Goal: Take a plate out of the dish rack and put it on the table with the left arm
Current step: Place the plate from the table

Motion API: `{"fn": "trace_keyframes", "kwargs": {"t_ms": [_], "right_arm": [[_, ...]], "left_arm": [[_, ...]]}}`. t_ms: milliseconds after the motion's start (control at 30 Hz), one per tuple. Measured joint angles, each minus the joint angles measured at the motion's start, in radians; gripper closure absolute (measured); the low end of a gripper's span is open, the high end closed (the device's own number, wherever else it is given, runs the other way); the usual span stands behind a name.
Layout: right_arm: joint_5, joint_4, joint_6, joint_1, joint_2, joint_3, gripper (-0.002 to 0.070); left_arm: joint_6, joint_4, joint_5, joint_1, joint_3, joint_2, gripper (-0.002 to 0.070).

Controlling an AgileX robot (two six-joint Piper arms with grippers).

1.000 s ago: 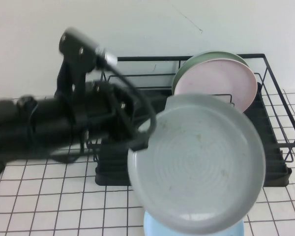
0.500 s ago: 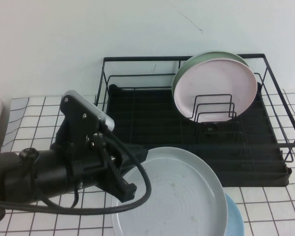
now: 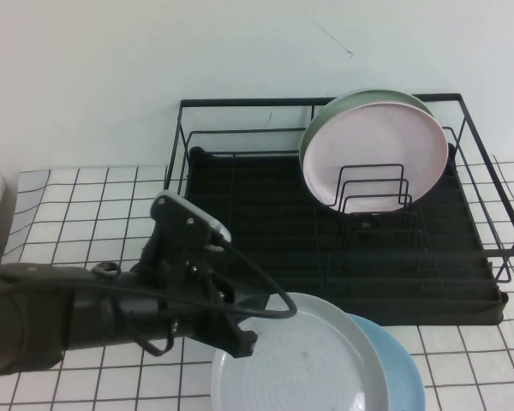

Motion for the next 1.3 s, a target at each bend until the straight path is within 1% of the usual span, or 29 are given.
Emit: {"fn": "trace_keyframes", "kwargs": {"t_ms": [367, 567, 800, 1133, 1300], "right_arm": [[0.000, 0.000, 0.000, 0.000, 0.000, 0.000, 0.0679], [0.000, 0.000, 0.000, 0.000, 0.000, 0.000, 0.0679], [0.000, 0.000, 0.000, 0.000, 0.000, 0.000, 0.0679], [0.000, 0.000, 0.000, 0.000, 0.000, 0.000, 0.0679], [0.000, 0.000, 0.000, 0.000, 0.000, 0.000, 0.0679]], "left_arm": [[0.000, -0.004, 0.029, 0.000, -0.062, 0.129, 0.0671], [0.000, -0.004, 0.087, 0.000, -0.062, 0.158, 0.0671], [0.000, -0.004, 0.111, 0.000, -0.082, 0.174, 0.0671], [0.000, -0.004, 0.118, 0.000, -0.141, 0.267, 0.0671], [0.012, -0.004, 0.170, -0.006, -0.167, 0.313, 0.0673]]}}
